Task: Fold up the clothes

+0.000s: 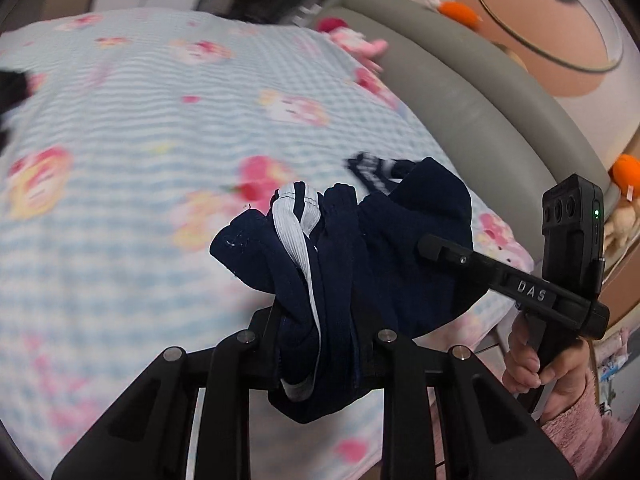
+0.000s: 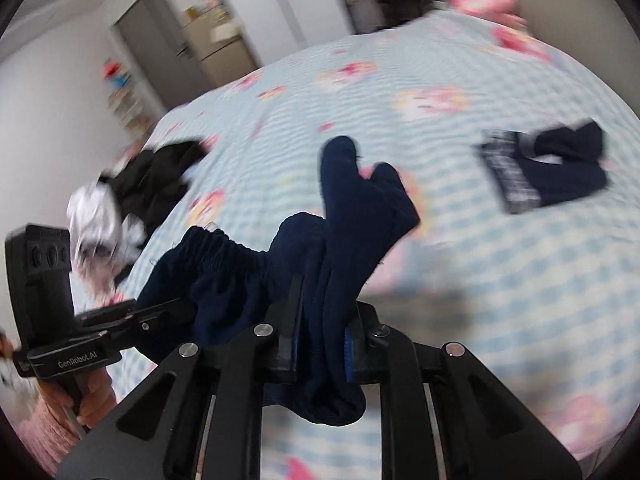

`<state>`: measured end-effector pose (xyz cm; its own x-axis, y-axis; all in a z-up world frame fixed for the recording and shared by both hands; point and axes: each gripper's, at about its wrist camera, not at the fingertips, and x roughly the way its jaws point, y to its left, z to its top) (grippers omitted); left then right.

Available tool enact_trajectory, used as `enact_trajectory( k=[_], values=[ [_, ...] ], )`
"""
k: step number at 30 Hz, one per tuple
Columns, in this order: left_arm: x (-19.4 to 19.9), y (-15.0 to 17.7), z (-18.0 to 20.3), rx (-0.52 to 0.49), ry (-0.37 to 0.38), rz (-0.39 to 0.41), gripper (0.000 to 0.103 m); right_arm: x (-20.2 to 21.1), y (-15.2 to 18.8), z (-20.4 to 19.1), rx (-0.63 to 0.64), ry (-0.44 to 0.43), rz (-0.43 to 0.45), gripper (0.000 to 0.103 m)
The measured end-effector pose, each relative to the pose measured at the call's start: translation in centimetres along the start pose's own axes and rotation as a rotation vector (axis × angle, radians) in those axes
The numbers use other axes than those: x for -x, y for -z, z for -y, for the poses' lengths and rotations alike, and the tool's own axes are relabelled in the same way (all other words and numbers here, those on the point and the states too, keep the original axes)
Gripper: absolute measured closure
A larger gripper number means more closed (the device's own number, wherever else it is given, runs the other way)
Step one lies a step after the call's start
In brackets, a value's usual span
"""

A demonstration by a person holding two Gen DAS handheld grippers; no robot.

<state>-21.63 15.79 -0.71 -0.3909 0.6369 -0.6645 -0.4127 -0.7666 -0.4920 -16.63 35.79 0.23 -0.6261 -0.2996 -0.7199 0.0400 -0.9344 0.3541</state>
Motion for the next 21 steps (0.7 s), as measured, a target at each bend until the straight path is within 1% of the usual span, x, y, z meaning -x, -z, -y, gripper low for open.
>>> enact_trajectory(
  k=[5,8,11,13,14,15,16,17,18,19,20,21],
  values=[
    [-7.3,-5.8,6.5,-0.060,0.040,-0.028,0.078,2.3,-4.8,9.7,-0.137,0.031,0.038,0.088],
    [-10.2,-9.2,10.1,-0.083,0.068,0.011,0.078,3.9,-8.4,14.0,-0.161,0.056,0.098,0.088],
    [-13.3,-11.7,12.1,-0.069,0.084,0.042,0.078,5.1,-11.9,17.9,-0.183,0.070,0.160,0.088],
    [-16.0,-12.8,12.3,-0.034,0.093,0.049,0.078,4.9,-13.7,20.5,-0.196,0.086,0.180,0.087],
    [-17.5,-13.1,12.3,-0.018,0.088,0.042,0.076,4.6,-14.4,21.8,-0.204,0.100,0.184,0.086],
    [-19.4,-13.1,11.8,-0.002,0.062,0.010,0.073,3.7,-14.7,23.3,-0.213,0.129,0.175,0.085],
    [-21.2,-13.0,11.4,0.014,0.036,-0.022,0.070,2.8,-15.1,24.7,-0.221,0.159,0.167,0.081],
    [-23.0,-12.9,10.8,0.031,0.005,-0.058,0.067,1.9,-15.4,26.3,-0.233,0.188,0.153,0.077],
    [-24.4,-12.4,10.0,0.053,-0.027,-0.100,0.067,0.8,-15.3,28.5,-0.264,0.206,0.112,0.071],
    [-25.4,-11.9,9.1,0.081,-0.038,-0.130,0.067,-0.5,-14.8,30.2,-0.310,0.210,0.064,0.071],
    [-25.9,-11.4,8.3,0.105,-0.038,-0.150,0.065,-1.5,-14.4,31.8,-0.352,0.210,0.024,0.071],
    [-25.5,-11.2,8.0,0.112,-0.017,-0.137,0.065,-1.4,-13.9,32.7,-0.382,0.187,0.033,0.068]
  ],
)
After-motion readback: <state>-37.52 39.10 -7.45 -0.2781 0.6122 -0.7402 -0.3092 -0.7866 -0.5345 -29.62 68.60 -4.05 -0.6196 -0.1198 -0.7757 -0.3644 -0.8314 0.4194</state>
